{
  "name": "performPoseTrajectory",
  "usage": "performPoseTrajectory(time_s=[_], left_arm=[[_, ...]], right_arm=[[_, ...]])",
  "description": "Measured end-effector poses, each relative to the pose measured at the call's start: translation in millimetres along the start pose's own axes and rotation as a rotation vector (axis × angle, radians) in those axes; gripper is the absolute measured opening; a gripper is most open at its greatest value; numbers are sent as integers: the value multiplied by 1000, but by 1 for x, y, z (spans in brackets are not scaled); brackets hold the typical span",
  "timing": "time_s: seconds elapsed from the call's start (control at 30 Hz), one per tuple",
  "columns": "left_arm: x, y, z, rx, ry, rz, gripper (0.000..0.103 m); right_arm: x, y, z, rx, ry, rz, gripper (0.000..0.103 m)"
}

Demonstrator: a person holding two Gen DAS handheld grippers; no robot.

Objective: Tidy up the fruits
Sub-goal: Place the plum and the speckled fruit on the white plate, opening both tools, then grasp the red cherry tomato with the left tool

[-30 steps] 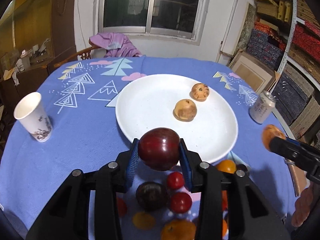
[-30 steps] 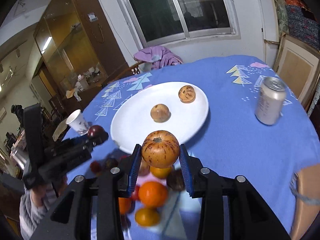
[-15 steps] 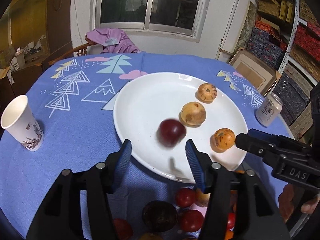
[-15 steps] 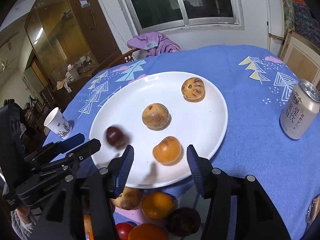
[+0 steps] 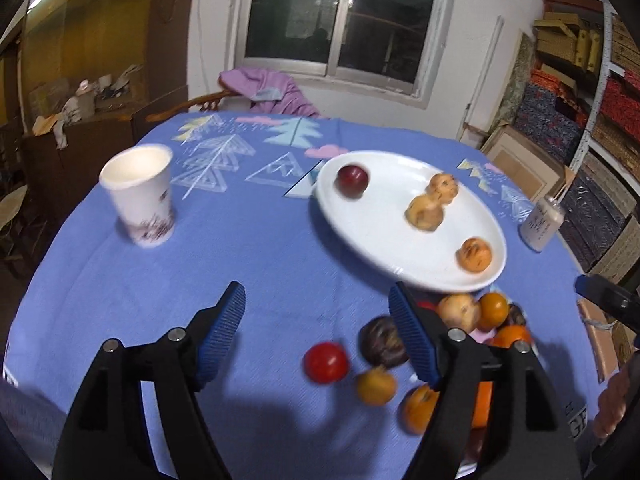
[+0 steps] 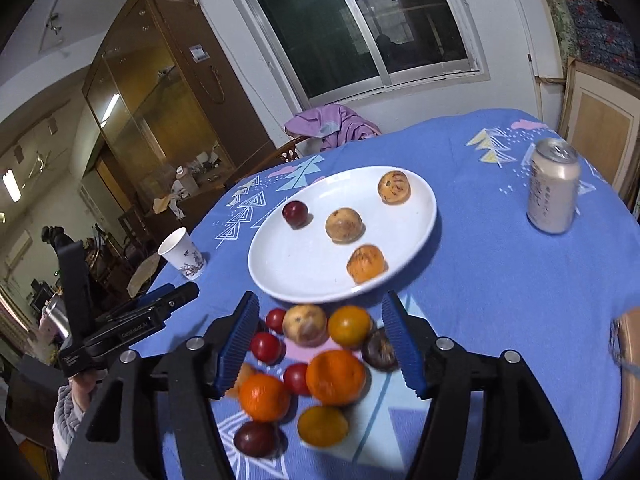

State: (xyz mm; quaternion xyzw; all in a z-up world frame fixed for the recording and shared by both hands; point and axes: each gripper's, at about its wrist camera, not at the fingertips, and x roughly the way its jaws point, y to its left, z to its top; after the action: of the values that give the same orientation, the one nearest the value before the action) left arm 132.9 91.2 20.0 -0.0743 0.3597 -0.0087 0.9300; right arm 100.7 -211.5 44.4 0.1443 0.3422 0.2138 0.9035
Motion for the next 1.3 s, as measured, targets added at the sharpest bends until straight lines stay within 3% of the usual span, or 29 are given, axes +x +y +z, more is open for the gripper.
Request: performPoseTrajectory(time_s=[0.1,0.23,0.63,1.0,1.13,1.3], left_arm=[[1,11,-19,-37,44,9,72],[0,6,-32,3,40,62,72],[31,-11,-43,97,120,83,62],[37,0,-36,39,121,44,60],[42,-1,-34,37,132,-17,47],[46,-10,-34,66,141,-53,38]], right_arm=[[-8,-13,-16,64,11,12,67],[-15,-24,-27,124,8,18,75],[-7,-26,-28,126,22,-8,76],[0,-24,-29,113,38,-29,77],[5,-26,-30,98,46,-72,77],[11,-35,-31,124,64,-93,77]])
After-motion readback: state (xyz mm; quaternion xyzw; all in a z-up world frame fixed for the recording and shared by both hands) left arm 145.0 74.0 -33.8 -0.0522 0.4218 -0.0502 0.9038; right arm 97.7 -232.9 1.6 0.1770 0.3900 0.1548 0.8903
